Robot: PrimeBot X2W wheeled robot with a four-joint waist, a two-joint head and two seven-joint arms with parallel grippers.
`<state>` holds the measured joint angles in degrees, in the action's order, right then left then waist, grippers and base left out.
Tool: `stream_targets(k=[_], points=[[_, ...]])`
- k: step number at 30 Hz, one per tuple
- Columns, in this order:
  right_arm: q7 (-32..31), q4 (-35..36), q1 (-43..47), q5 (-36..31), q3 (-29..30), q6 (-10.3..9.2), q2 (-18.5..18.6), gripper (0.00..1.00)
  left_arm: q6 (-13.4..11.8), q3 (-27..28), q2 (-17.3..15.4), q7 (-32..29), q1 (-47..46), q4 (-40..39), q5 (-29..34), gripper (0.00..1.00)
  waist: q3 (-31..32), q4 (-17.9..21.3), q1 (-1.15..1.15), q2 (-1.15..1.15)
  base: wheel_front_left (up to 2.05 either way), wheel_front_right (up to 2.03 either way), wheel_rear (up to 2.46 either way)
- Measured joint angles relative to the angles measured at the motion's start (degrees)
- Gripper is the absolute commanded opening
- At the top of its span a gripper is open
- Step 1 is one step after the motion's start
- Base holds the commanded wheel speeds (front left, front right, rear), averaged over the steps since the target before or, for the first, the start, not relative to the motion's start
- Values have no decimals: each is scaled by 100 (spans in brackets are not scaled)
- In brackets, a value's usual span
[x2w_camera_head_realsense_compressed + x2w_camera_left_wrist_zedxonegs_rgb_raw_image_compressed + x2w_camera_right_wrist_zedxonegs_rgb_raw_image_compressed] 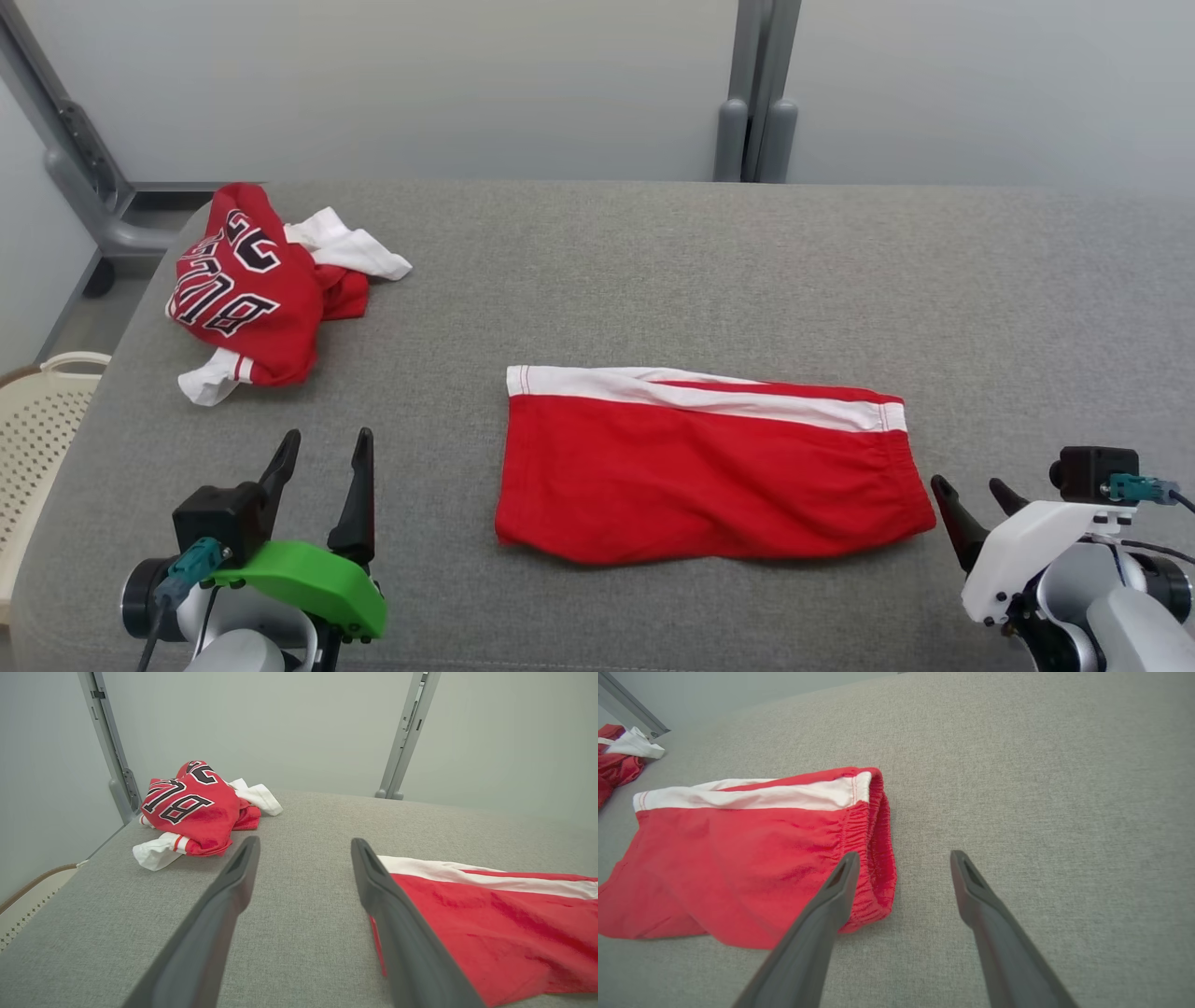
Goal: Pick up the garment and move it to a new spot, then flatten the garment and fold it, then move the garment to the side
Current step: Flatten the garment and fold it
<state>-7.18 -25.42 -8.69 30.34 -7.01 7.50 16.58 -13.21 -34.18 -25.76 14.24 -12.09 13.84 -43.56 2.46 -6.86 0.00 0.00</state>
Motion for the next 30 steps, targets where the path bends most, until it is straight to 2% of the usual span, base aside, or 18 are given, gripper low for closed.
stream_targets(k=[6, 13, 24, 25, 26, 28, 30], points=[[256, -383, -208, 576, -191, 0, -114, 100, -77, -102, 23, -86, -67, -221, 83, 100, -150, -223, 0, 0, 0, 0, 0], [559, -895, -233, 771, -265, 0, -27, 100, -152, -132, 4, -152, -84, -448, 126, 100, -302, -441, 0, 0, 0, 0, 0], [677, -1494, -509, 1422, -348, 0, -192, 100, -219, -168, -15, -189, -116, -568, 145, 100, -477, -556, 0, 0, 0, 0, 0], [670, -1500, -533, 1516, -387, 0, -207, 85, -219, -182, -11, -191, -132, -570, 145, 100, -480, -563, 0, 0, 0, 0, 0], [669, -1499, -559, 1605, -421, 0, -229, 47, -219, -191, -9, -196, -145, -571, 147, 100, -480, -566, 0, 0, 0, 0, 0], [669, -1496, -582, 1742, -510, 0, -232, 26, -219, -210, -7, -205, -151, -569, 162, 100, -467, -562, 0, 0, 0, 0, 0], [681, -1502, -583, 1825, -595, 0, -182, 0, -219, -230, -7, -208, -150, -564, 162, 100, -447, -552, 0, 0, 0, 0, 0]])
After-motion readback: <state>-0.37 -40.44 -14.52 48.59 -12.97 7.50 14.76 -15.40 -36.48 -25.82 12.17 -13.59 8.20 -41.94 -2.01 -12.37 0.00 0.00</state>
